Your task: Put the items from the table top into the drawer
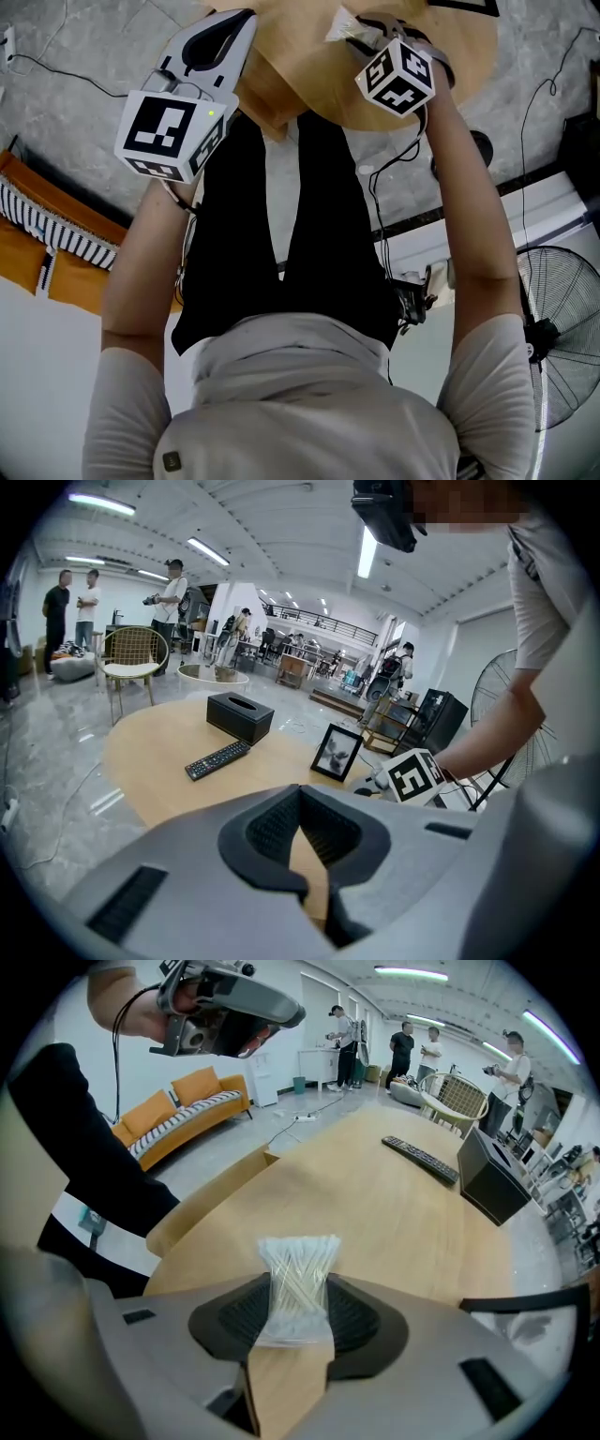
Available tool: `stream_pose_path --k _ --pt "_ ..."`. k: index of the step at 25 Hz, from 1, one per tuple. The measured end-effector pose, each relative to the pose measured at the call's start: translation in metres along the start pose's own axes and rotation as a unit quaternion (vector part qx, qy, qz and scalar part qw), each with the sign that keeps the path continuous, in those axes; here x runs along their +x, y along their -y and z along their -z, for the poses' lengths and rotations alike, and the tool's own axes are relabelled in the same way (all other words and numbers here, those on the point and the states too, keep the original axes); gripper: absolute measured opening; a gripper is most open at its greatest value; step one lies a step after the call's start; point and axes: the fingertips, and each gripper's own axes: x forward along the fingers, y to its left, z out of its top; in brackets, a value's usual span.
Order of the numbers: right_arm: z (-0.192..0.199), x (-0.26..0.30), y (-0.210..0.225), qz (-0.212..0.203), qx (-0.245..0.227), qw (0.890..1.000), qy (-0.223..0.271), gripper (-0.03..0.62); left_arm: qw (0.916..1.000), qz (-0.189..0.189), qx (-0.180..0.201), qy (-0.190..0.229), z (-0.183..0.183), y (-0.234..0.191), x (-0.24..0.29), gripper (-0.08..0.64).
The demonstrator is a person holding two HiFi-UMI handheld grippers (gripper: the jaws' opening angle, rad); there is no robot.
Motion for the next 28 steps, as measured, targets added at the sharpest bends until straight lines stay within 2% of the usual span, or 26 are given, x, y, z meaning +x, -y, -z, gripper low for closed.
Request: stream_pose_path --k 9,22,28 --pt "-0.062 0.016 -0.042 -0.015 0.023 1.000 0.014 0.193 0.9992 -0.031 -0.023 0.008 0.023 -0.031 -0.047 0.009" --pt "-0.147 0.059 -0.100 -0.035 0.098 0.994 0.030 0.193 0.9962 -0.063 -0.056 0.021 0.069 -0.071 -0.108 0.009" --pt "-0.163 0.088 -0.115 -0.045 0.114 0.992 0.022 0.193 0.9948 -0.070 -0.070 0.023 0.085 -0.085 -0.120 0.009"
